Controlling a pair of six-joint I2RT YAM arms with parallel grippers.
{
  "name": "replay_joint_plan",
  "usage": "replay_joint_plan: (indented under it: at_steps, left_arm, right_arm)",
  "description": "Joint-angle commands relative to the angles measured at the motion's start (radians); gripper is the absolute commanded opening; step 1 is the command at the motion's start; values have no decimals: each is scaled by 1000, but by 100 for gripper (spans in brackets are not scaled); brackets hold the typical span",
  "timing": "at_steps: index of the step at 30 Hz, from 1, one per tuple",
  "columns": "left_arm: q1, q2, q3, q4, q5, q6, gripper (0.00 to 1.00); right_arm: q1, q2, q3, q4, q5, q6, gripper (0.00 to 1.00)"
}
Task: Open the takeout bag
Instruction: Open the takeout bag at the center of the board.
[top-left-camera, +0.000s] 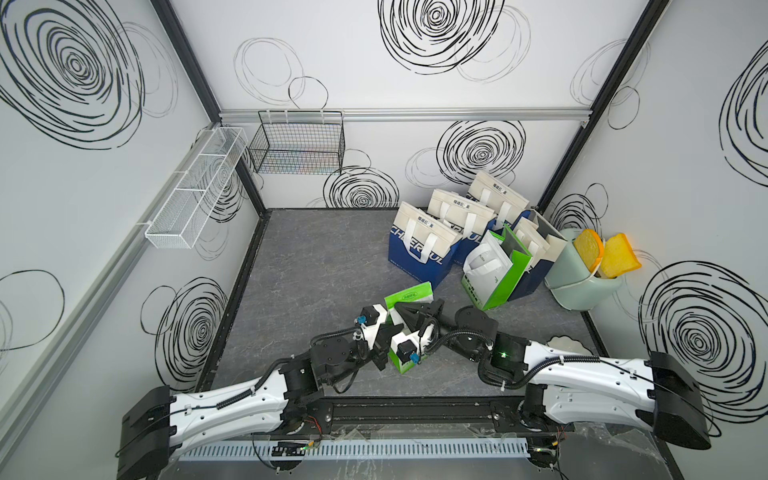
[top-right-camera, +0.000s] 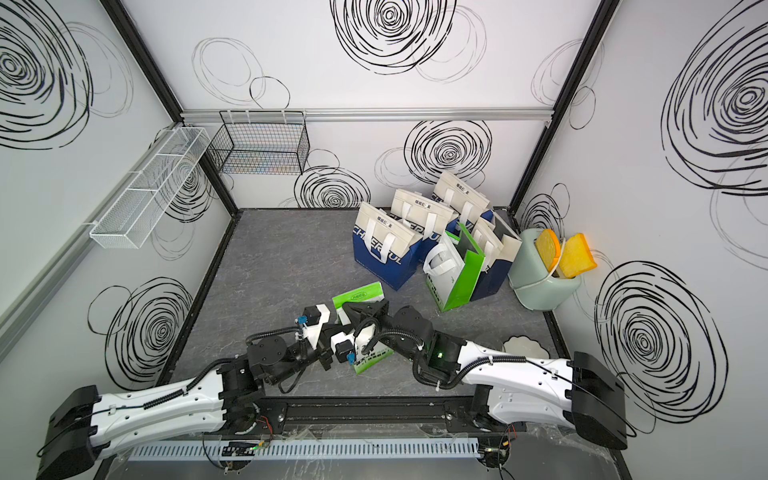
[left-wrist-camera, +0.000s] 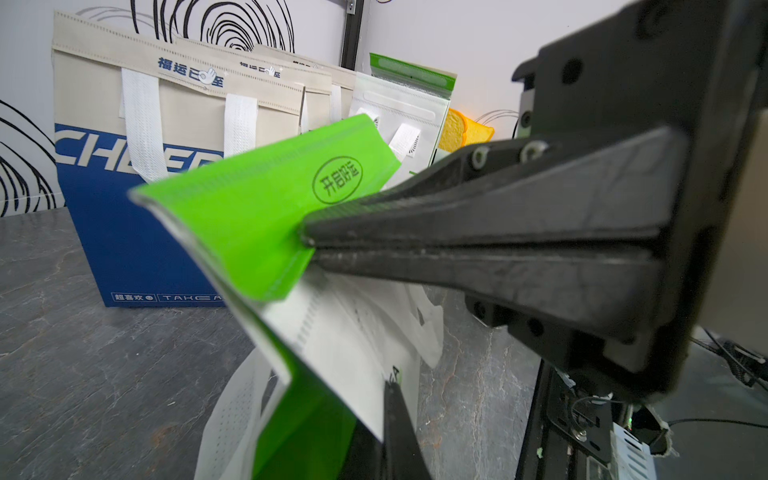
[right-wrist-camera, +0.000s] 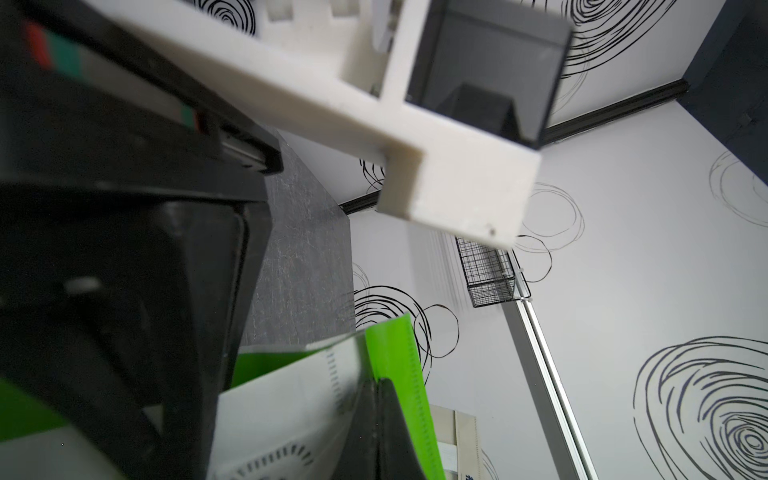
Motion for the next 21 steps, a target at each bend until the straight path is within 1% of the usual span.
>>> replay_joint_plan:
  at_steps: [1, 6, 15, 21]
  left_arm:
    - [-17, -23, -5, 52, 65, -4, 0]
    - [-16, -18, -6, 54, 65, -4, 0]
    - [-16, -21, -8, 53, 61, -5, 0]
    - [-16, -18, -9, 52, 56, -5, 0]
  right_arm:
    - [-40, -24, 69, 11, 28, 91, 0]
    - [-80, -47, 91, -42, -54, 217, 0]
    - [-120, -57, 120, -79, -117, 330, 0]
    - [-154, -56, 160, -110, -147, 462, 0]
